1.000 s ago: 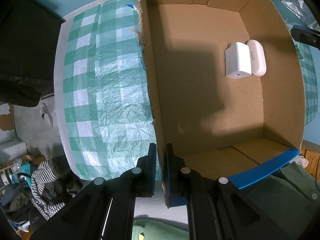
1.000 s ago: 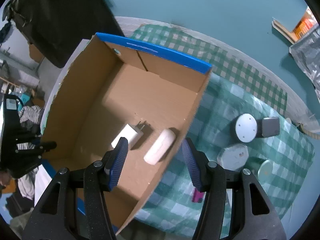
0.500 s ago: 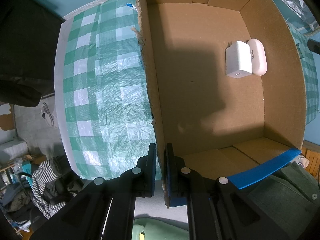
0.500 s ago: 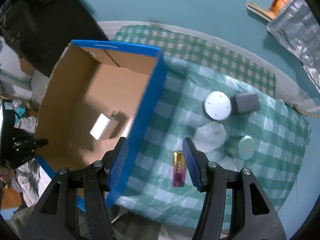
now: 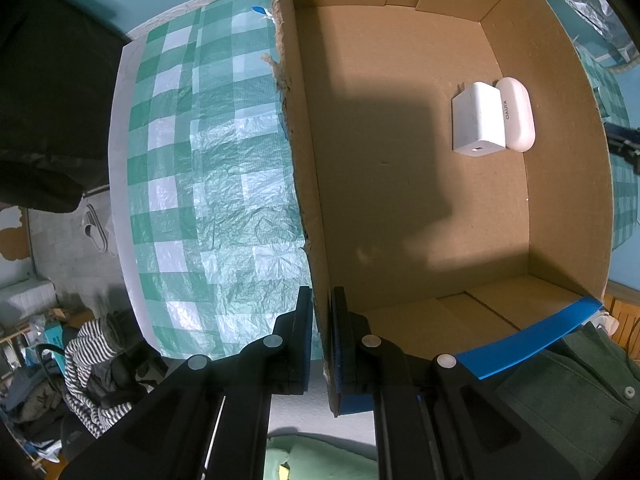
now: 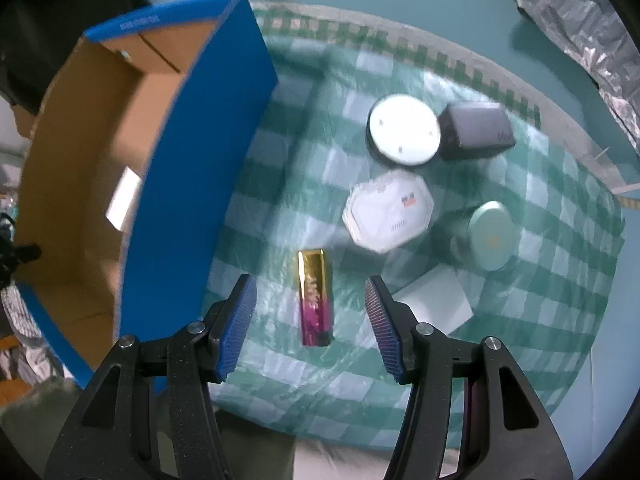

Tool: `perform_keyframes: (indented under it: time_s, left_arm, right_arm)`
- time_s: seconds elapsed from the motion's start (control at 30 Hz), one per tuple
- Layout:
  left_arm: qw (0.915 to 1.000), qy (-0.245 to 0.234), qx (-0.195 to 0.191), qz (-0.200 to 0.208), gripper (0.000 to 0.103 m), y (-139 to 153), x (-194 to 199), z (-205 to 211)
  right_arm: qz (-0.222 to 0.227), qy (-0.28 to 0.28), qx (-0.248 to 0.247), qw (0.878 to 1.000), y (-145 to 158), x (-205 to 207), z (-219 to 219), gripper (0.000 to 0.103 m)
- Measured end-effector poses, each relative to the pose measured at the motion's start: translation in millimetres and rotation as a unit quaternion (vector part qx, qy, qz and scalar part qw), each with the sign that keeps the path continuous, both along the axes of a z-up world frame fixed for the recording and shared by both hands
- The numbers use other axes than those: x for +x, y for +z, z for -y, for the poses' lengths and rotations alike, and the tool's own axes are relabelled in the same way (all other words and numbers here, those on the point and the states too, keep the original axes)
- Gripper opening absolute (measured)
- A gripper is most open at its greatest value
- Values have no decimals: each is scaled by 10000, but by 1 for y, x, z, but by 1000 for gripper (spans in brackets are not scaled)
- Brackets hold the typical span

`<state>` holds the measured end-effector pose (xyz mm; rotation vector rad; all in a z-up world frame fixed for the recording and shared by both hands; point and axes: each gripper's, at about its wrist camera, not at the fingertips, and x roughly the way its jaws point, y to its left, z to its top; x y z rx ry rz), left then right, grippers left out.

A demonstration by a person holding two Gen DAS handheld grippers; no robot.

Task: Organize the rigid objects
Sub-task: 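Move the right gripper back toward the gold-and-pink lighter, then close the right gripper on the gold-and-pink lighter and lift it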

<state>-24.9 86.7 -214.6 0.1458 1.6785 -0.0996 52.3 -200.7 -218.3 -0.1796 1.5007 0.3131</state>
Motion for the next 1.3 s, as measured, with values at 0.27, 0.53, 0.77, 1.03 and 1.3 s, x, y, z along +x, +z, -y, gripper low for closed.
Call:
perform_keyframes:
  time_s: [0.27, 0.53, 0.77, 1.03, 1.3]
  left_arm:
    - [10000, 4, -3, -1, 9, 0, 0, 0]
    - [10000, 9, -16, -5, 9, 0, 1, 1]
    - [10000, 13, -22, -1, 9, 0, 1, 1]
    - [10000, 19, -30, 1, 9, 0, 1, 1]
    - [10000, 17, -26, -9, 9, -1, 1, 1]
  right_arm:
    - [-206, 57, -114, 9997, -27, -4, 1, 57]
    - [-383, 154, -179, 9990, -50, -4, -6, 57]
    - [-522, 76, -236, 9983, -68, -1, -10, 40]
    - [-622, 65, -288, 9976, -81, -4, -16, 31]
    - [-669, 167, -416, 9968, -84, -4, -17, 30]
